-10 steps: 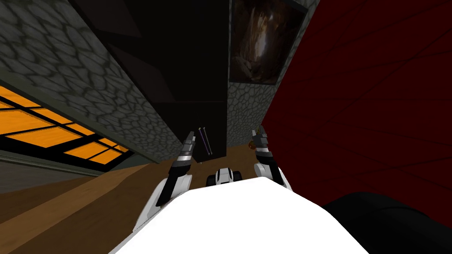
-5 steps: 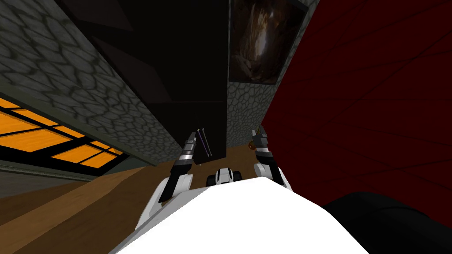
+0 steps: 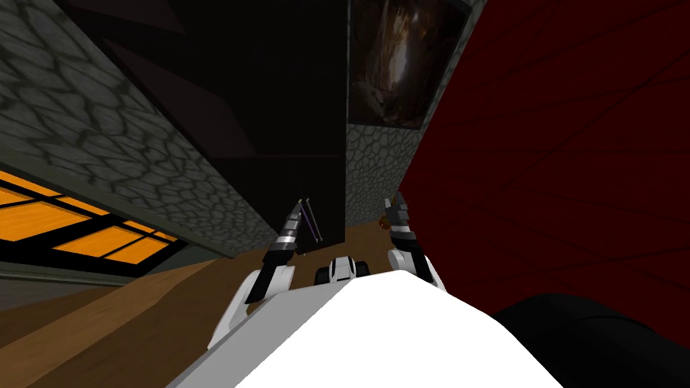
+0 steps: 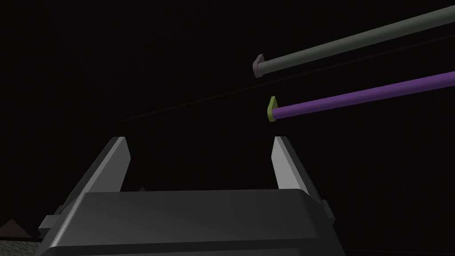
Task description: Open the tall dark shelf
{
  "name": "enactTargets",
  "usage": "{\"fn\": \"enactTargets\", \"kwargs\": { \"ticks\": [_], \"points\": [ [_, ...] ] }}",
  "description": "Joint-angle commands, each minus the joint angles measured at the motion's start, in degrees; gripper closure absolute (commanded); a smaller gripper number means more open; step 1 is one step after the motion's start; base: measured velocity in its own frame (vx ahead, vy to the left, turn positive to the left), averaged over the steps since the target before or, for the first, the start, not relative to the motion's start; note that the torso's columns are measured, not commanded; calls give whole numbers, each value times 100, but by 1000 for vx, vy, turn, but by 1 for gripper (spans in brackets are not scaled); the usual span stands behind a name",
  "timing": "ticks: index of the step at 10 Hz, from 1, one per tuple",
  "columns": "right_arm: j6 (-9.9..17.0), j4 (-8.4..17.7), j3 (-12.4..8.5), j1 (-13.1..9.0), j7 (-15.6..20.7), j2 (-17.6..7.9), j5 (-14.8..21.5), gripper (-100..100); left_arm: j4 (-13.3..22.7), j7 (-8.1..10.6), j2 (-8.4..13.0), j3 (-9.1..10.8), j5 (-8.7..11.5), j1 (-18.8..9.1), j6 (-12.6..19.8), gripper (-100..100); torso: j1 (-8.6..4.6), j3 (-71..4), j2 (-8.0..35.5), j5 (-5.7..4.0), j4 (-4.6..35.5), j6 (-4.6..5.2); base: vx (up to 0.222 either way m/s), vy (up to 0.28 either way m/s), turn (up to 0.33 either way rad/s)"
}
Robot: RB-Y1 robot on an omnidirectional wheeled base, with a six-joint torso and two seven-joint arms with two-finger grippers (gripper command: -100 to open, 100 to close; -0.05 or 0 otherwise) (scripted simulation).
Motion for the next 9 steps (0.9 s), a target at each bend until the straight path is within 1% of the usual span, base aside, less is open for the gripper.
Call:
{"fn": "enactTargets", "kwargs": {
  "ticks": [1, 6, 9],
  "points": [
    [0, 0, 0, 0, 0, 0, 0, 0, 3, -5, 130, -34, -64, -28, 345, -100, 2, 1, 2, 0, 1, 0, 61, 7, -39],
    [0, 0, 0, 0, 0, 0, 0, 0, 40, -17, 363, -106, -195, -83, 985, -100, 2, 0, 0, 0, 0, 0, 59, 13, -40],
    [0, 0, 0, 0, 0, 0, 0, 0, 61, -23, 475, -143, -263, -112, 1314, -100, -5, 2, 3, -2, 1, 0, 53, -1, -34]
  ]
}}
